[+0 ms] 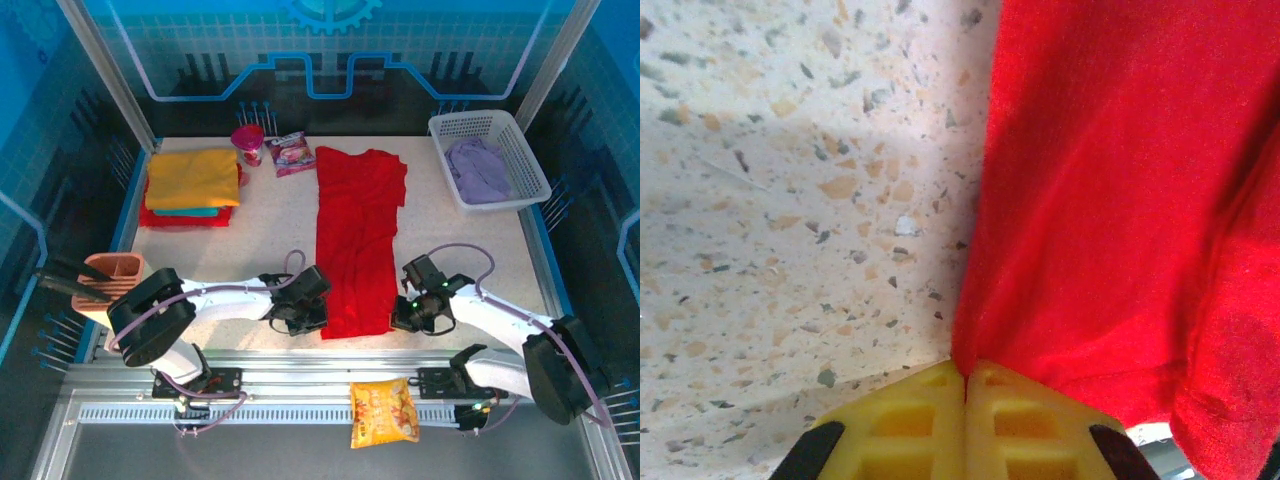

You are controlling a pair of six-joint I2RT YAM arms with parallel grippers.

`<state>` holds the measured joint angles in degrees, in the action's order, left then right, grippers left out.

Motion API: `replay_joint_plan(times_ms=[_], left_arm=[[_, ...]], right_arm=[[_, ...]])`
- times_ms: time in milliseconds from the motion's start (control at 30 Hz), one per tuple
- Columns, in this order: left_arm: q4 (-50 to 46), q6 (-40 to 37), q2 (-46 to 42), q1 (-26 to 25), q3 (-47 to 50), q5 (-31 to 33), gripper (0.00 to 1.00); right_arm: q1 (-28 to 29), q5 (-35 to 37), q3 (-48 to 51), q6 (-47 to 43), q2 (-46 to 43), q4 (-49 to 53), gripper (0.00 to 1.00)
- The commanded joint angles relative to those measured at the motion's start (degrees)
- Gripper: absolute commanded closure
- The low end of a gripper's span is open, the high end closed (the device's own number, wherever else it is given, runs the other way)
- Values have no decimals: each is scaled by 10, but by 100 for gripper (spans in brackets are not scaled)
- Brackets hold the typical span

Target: Fold and stack the t-shirts

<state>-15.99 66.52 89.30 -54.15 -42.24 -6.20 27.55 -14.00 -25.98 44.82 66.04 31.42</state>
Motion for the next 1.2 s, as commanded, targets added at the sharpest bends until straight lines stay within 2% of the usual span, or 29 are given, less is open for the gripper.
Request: replay_joint_plan(times_ms=[0,200,300,400,433,500,600,633,733,767,833,967,1167], left_arm=[[-8,-13,-14,-7,-2,16,100],[-35,-19,-57,2,14,30,100],[-30,-16,-69,5,25,29,100],[-24,-17,-63,7,26,23,100],[-22,-18,-59,7,27,20,100],[-17,-20,-53,6,28,14,100],[-1,-19,-44,6,34,4,73],[3,-18,-42,6,36,1,65],[15,-21,-36,6,37,-8,60],[20,-21,-36,5,37,-9,55],[33,-23,-29,5,38,-14,53],[54,-21,-6,1,36,-25,58],[66,-16,15,-6,26,-27,68]], right_arm=[[-21,-18,21,1,-31,1,96],[-97,-76,45,-20,-111,29,91],[-108,-66,35,-39,-129,71,78],[-113,-74,34,-49,-124,80,75],[-114,-79,34,-51,-120,81,69],[-113,-85,33,-55,-114,82,45],[-114,-84,33,-56,-106,73,32],[-113,-85,33,-56,-101,69,32],[-106,-90,37,-50,-87,50,37],[-101,-91,40,-45,-84,37,38],[-88,-92,42,-32,-75,13,45],[-46,-57,21,-18,-61,4,54],[-34,-70,16,-13,-31,-26,57]])
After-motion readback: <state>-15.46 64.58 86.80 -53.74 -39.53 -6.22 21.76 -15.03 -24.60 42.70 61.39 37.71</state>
